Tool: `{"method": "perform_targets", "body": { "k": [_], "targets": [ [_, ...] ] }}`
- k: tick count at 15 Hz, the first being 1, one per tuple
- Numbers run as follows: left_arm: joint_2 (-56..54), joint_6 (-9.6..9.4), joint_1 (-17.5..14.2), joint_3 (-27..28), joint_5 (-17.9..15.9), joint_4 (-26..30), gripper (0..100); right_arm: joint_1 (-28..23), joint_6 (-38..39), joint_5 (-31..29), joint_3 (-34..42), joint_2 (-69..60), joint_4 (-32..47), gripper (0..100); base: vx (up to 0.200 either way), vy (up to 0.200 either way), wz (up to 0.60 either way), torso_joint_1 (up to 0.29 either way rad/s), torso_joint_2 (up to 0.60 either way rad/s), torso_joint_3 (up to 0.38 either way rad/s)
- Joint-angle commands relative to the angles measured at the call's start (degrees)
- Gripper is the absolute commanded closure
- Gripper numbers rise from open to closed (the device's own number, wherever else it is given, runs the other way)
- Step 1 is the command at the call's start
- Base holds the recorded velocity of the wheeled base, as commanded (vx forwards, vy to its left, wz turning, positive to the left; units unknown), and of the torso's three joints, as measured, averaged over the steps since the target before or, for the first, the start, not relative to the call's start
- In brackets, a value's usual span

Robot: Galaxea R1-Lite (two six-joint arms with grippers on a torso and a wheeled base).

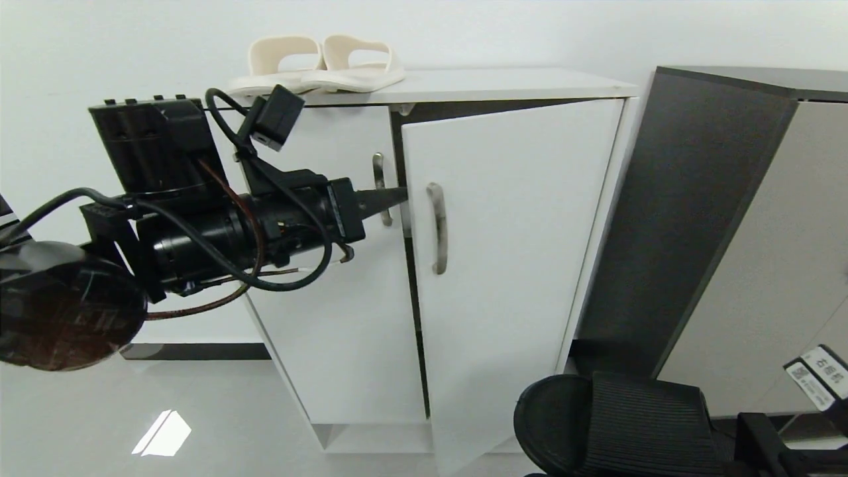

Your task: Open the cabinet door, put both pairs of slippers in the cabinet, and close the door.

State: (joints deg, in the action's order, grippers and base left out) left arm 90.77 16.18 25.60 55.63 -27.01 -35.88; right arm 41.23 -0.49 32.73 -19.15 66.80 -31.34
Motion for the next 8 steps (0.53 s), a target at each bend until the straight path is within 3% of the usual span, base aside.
{"method": "perform_targets", "body": {
  "k": [1, 2, 4, 8],
  "targets": [
    [-4.64, -0.27, 6.48, -2.63, 2.58, -0.42, 100, -0.01, -0.04, 0.14, 0.34, -0.01, -0.03, 100, -0.200, 0.000, 0.00, 0.002, 0.00, 0.007],
    [-6.75, -0.27, 8.50, -3.15, 3.55, -0.51, 100, -0.01, -0.30, 0.23, 0.61, -0.10, -0.03, 100, -0.200, 0.000, 0.00, -0.002, 0.00, 0.002],
    [-9.65, -0.27, 8.41, -3.68, 3.72, -0.42, 100, 0.08, -0.92, 0.32, 0.78, -0.80, -0.03, 100, 0.000, 0.000, 0.00, 0.000, 0.00, 0.000],
    [-14.75, -0.09, 5.07, -8.52, 3.72, -0.60, 100, 0.78, -0.83, 2.42, 1.05, -3.00, -0.12, 100, 0.000, 0.000, 0.00, 0.000, 0.00, 0.000]
  ]
}}
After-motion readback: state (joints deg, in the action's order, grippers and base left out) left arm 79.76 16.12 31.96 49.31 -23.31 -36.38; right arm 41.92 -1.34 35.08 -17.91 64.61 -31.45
